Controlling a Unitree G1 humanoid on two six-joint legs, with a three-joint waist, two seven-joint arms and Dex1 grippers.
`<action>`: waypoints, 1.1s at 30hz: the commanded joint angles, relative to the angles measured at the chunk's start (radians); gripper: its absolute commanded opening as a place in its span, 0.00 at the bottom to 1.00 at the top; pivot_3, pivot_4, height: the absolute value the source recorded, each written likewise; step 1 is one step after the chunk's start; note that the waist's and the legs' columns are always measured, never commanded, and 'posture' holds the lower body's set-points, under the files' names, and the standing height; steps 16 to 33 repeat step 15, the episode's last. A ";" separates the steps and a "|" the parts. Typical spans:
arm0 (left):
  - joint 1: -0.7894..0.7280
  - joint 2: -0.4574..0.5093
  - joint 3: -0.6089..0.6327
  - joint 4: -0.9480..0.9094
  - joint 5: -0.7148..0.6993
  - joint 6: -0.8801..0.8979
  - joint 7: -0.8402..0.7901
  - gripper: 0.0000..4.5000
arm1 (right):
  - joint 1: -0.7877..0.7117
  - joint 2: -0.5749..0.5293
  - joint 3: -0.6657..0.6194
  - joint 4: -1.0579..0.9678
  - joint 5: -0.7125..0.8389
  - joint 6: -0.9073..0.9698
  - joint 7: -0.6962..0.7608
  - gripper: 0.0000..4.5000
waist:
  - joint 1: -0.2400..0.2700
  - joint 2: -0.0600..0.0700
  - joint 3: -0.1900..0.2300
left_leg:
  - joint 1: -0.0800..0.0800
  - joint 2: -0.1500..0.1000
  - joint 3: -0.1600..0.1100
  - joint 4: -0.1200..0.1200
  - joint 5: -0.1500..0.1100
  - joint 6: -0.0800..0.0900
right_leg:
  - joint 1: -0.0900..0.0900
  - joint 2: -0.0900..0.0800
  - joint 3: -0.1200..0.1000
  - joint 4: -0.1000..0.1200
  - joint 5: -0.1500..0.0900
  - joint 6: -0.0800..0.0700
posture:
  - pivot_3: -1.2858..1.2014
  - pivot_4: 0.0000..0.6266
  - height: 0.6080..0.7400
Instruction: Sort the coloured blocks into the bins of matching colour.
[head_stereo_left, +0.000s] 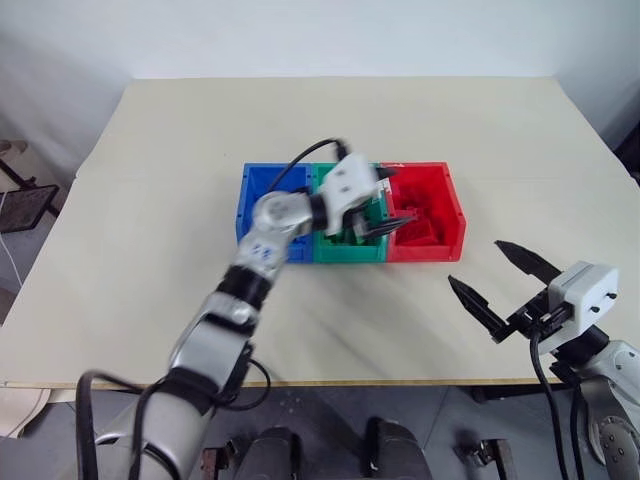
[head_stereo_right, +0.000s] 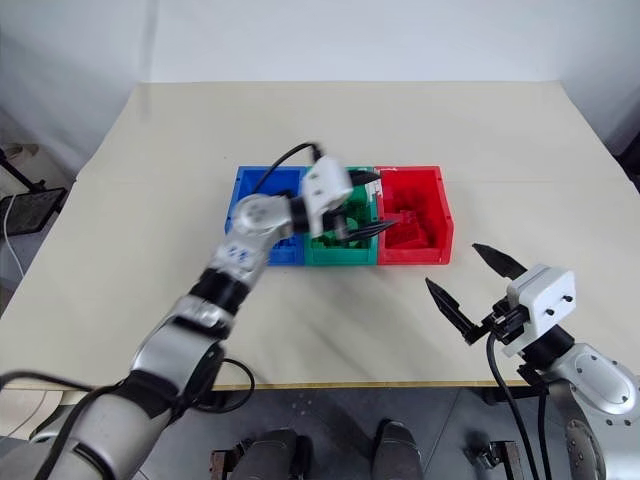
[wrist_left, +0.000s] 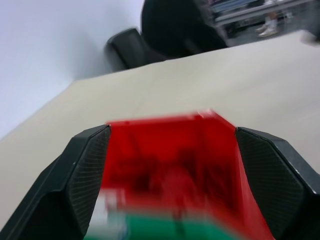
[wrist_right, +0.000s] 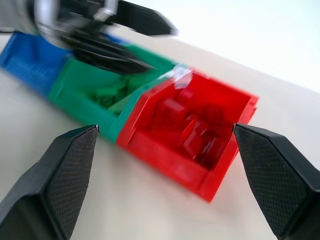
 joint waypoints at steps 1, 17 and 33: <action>0.168 0.142 0.070 -0.258 -0.065 0.095 -0.056 0.94 | -0.044 -0.061 0.016 0.046 0.044 -0.022 0.128 1.00 | 0.000 0.000 0.000 | -0.001 0.000 0.000 0.001 0.000 0.000 | 0.000 0.000 0.000 0.000 0.000 0.000 | 0.52 0.24 1.00; 0.630 0.365 0.291 -0.591 -0.111 0.208 0.062 0.94 | -0.222 -0.104 0.103 0.313 -0.040 -0.148 0.282 1.00 | 0.027 0.000 0.000 | -0.001 -0.001 -0.004 0.004 -0.001 -0.001 | 0.003 -0.001 0.000 -0.001 0.000 0.001 | 0.52 0.24 1.00; 0.630 0.365 0.291 -0.591 -0.111 0.208 0.062 0.94 | -0.222 -0.104 0.103 0.313 -0.040 -0.148 0.282 1.00 | 0.027 0.000 0.000 | -0.001 -0.001 -0.004 0.004 -0.001 -0.001 | 0.003 -0.001 0.000 -0.001 0.000 0.001 | 0.52 0.24 1.00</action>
